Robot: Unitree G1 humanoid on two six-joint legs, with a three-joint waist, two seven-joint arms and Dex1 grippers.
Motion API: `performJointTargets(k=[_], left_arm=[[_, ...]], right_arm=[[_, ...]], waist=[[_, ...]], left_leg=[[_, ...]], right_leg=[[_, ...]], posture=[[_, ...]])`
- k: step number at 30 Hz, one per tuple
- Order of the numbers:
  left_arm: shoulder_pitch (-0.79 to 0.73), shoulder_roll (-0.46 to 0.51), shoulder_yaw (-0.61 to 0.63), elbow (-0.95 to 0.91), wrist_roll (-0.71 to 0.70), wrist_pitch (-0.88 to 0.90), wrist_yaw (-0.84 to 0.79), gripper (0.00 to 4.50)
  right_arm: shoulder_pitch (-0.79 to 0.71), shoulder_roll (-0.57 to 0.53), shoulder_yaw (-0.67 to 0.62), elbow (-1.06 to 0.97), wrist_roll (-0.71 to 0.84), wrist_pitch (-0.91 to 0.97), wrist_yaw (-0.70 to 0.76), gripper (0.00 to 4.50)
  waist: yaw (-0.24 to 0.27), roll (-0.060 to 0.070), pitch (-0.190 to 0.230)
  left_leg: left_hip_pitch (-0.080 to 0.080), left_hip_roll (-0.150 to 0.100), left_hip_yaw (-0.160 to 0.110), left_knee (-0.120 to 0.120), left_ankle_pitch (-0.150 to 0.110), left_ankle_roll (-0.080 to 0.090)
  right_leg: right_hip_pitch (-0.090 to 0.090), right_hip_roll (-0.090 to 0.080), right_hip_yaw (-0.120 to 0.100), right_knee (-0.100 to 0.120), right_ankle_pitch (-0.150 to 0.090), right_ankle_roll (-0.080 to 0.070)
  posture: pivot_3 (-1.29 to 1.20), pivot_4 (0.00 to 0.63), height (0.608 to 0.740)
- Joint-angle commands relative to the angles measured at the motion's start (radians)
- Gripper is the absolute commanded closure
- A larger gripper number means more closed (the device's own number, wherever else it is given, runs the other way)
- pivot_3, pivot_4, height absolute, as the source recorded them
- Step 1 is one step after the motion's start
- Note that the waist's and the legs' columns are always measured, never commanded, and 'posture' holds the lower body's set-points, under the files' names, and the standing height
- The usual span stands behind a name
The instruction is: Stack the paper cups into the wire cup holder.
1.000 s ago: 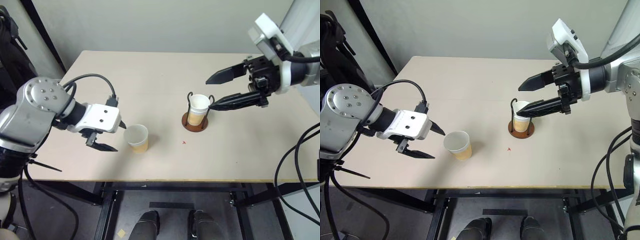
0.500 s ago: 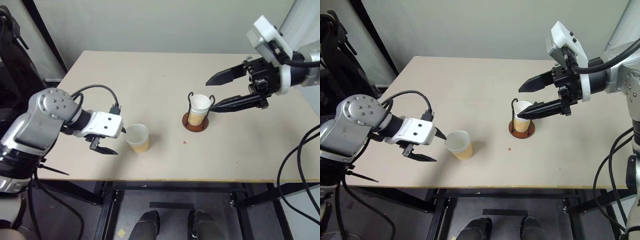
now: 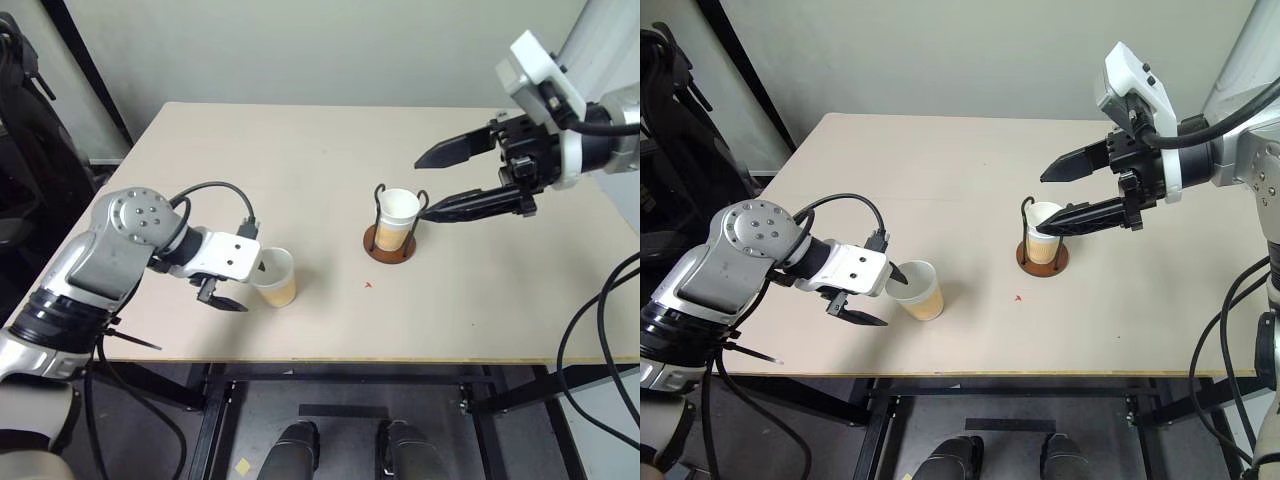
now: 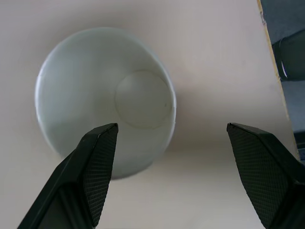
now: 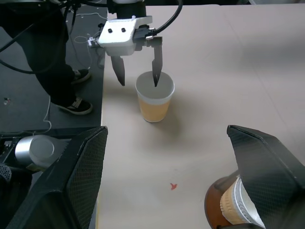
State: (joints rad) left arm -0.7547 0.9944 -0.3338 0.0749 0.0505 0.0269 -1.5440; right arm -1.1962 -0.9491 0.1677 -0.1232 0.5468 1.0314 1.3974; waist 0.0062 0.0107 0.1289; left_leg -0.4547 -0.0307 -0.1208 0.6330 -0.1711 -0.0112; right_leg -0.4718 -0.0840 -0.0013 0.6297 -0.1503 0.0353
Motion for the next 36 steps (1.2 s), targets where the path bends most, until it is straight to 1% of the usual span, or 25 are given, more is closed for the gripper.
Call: performJointTargets(k=[1,2,4,8,11,12,15,20,24,26,28,32,36], left_arm=[[-0.018,-0.031,-0.004,0.047,0.031,-0.054,0.029,0.95],[-0.024,-0.042,-0.003,0.06,0.035,-0.061,0.035,1.16],[-0.044,-0.059,-0.003,0.089,0.048,-0.078,0.046,1.84],[-0.076,-0.067,0.003,0.108,0.039,-0.08,0.019,3.22],[-0.097,-0.067,0.006,0.117,0.034,-0.081,0.004,4.36],[-0.101,-0.065,0.008,0.118,0.03,-0.08,-0.001,4.43],[-0.136,-0.046,0.014,0.117,-0.012,-0.035,-0.051,4.43],[-0.247,0.044,-0.04,0.13,-0.161,0.071,-0.07,4.43],[-0.352,0.059,-0.065,0.174,-0.258,0.137,-0.07,4.43],[-0.451,0.045,-0.077,0.219,-0.343,0.207,-0.07,4.43],[-0.53,0.03,-0.104,0.273,-0.387,0.228,-0.07,4.43],[-0.669,-0.011,-0.183,0.399,-0.429,0.215,-0.07,4.43],[-0.795,-0.081,-0.252,0.545,-0.436,0.164,-0.07,4.43]], right_arm=[[-0.008,-0.004,-0.02,-0.013,0.01,-0.016,-0.007,0.3],[-0.007,-0.004,-0.019,-0.014,0.009,-0.017,-0.007,0.3],[-0.006,-0.005,-0.019,-0.016,0.01,-0.018,-0.007,0.3],[0.0,-0.007,-0.02,-0.018,0.007,-0.025,-0.009,0.3],[0.003,-0.008,-0.021,-0.019,0.006,-0.029,-0.009,0.3],[0.004,-0.009,-0.021,-0.019,0.006,-0.03,-0.01,0.3],[0.007,-0.008,-0.021,-0.017,0.005,-0.035,-0.011,0.3],[0.007,-0.011,-0.013,0.006,-0.003,-0.05,0.001,0.3],[0.01,-0.018,0.006,0.049,-0.023,-0.078,0.02,0.3],[0.018,-0.021,0.033,0.096,-0.054,-0.116,0.043,0.3],[0.022,-0.016,0.057,0.132,-0.085,-0.154,0.058,0.3],[0.023,0.009,0.087,0.192,-0.135,-0.216,0.065,0.3],[0.041,0.032,0.092,0.208,-0.159,-0.241,0.06,0.3]], waist=[[0.001,0.0,0.0],[0.001,0.0,0.0],[0.001,0.0,0.0],[0.001,0.0,0.0],[0.001,0.0,0.0],[0.001,0.0,0.0],[0.001,0.0,0.0],[0.001,0.0,0.0],[0.003,0.0,0.0],[0.005,-0.001,0.0],[0.005,-0.001,0.0],[0.005,0.0,0.0],[0.006,0.0,0.0]], left_leg=[[0.0,0.0,0.0,0.0,0.0,0.0],[0.0,0.0,0.0,0.001,0.0,0.0],[-0.001,0.0,0.0,0.002,0.0,0.0],[-0.001,0.0,0.0,0.003,0.0,0.0],[-0.001,0.0,0.0,0.003,0.0,0.0],[-0.001,0.0,0.0,0.003,0.0,0.0],[-0.001,0.0,0.0,0.003,0.0,0.001],[-0.002,0.0,0.0,0.004,0.0,0.001],[-0.002,-0.001,0.0,0.004,0.0,0.001],[-0.002,-0.001,0.0,0.004,0.0,0.001],[-0.004,-0.001,-0.002,0.006,0.0,0.001],[-0.006,-0.002,-0.001,0.007,-0.001,0.003],[-0.006,-0.002,-0.001,0.008,-0.002,0.005]], right_leg=[[0.0,0.0,0.0,0.0,0.0,0.0],[0.0,0.0,0.0,0.0,0.0,0.0],[0.0,0.0,0.0,0.0,0.001,0.0],[0.001,0.0,0.0,0.0,0.001,0.001],[0.001,0.0,0.0,0.0,0.001,0.001],[0.001,0.0,0.0,0.0,0.001,0.001],[0.001,0.0,0.0,0.0,0.002,0.002],[0.001,0.0,0.0,-0.001,0.002,0.003],[0.001,0.0,0.0,-0.001,0.002,0.003],[0.001,0.0,0.0,-0.001,0.002,0.003],[0.001,0.0,0.0,-0.002,0.003,0.002],[0.001,-0.001,0.0,-0.003,0.003,0.003],[0.001,-0.002,0.0,-0.003,0.002,0.008]], posture=[[0.0,0.15,0.74],[0.0,0.15,0.74],[0.0,0.15,0.74],[0.0,0.15,0.74],[0.0,0.15,0.74],[0.0,0.15,0.74],[0.0,0.15,0.74],[0.0,0.15,0.74],[0.0,0.15,0.74],[0.0,0.15,0.74],[0.0,0.15,0.74],[0.0,0.15,0.74],[0.0,0.15,0.74]])
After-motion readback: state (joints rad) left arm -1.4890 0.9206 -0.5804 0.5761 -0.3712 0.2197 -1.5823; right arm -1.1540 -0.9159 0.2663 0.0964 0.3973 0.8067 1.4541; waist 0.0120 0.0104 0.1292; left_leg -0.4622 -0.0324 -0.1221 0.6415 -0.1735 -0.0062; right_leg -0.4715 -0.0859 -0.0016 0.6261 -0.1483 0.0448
